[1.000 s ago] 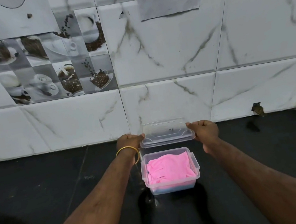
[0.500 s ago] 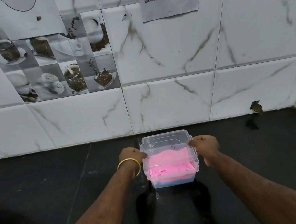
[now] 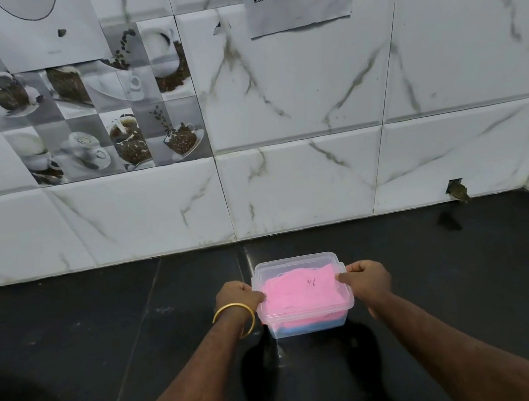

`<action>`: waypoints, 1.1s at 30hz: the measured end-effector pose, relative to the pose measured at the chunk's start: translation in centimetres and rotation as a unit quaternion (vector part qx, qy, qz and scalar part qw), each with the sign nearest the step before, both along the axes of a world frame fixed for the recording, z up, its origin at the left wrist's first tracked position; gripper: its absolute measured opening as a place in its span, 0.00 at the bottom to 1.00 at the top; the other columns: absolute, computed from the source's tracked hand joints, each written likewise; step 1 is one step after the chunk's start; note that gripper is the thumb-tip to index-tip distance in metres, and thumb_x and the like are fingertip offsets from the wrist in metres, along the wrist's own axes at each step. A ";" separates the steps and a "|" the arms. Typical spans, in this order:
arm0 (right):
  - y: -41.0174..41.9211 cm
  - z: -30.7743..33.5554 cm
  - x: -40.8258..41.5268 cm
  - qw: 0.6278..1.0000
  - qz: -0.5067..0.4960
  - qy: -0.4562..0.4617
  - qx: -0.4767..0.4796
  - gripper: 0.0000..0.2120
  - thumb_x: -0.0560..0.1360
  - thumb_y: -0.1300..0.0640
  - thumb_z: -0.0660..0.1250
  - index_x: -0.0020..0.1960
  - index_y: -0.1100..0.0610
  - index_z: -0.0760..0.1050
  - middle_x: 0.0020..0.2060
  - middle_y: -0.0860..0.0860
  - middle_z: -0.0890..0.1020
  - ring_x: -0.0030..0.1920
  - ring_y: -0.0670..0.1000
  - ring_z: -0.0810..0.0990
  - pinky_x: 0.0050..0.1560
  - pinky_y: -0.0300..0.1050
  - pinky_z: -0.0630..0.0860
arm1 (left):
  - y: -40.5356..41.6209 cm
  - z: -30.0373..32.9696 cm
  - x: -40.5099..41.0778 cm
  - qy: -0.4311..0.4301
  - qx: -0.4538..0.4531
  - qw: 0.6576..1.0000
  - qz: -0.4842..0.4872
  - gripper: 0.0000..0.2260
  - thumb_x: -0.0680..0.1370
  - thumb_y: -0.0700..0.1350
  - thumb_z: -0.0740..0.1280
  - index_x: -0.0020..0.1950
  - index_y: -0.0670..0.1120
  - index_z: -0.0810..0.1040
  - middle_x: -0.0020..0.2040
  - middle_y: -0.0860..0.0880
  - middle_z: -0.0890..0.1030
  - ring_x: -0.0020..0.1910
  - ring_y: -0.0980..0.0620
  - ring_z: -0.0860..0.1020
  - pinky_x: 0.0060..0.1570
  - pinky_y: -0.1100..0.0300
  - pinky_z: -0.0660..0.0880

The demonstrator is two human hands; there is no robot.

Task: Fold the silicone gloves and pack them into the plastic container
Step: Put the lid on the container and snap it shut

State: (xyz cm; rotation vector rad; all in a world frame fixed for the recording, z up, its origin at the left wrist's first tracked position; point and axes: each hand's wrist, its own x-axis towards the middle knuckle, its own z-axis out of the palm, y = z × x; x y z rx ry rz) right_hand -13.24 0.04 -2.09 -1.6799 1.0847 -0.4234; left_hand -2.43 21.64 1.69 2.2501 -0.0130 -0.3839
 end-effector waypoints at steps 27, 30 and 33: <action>2.0 -2.9 3.0 0.767 0.383 0.241 -0.456 0.40 0.73 0.25 0.38 0.81 0.42 0.42 0.81 0.50 0.39 0.80 0.60 0.36 0.76 0.64 0.38 | -4.1 0.4 3.4 -0.048 0.356 0.836 -0.416 0.58 0.61 0.65 0.77 0.79 0.46 0.47 0.80 0.45 0.45 0.79 0.43 0.48 0.75 0.39 0.51; 1.9 -3.0 3.1 0.759 0.388 0.250 -0.459 0.42 0.72 0.25 0.35 0.81 0.43 0.40 0.81 0.51 0.38 0.80 0.60 0.35 0.76 0.65 0.38 | -4.0 0.0 3.5 -0.047 0.350 0.838 -0.416 0.58 0.62 0.65 0.76 0.79 0.46 0.46 0.80 0.46 0.44 0.79 0.43 0.47 0.75 0.38 0.50; 1.9 -2.6 3.2 0.752 0.402 0.273 -0.446 0.41 0.74 0.25 0.38 0.81 0.43 0.40 0.81 0.51 0.38 0.79 0.61 0.35 0.75 0.66 0.37 | -2.5 -0.9 3.4 -0.013 0.246 0.879 -0.408 0.57 0.64 0.61 0.76 0.79 0.48 0.43 0.80 0.50 0.39 0.79 0.45 0.45 0.76 0.45 0.50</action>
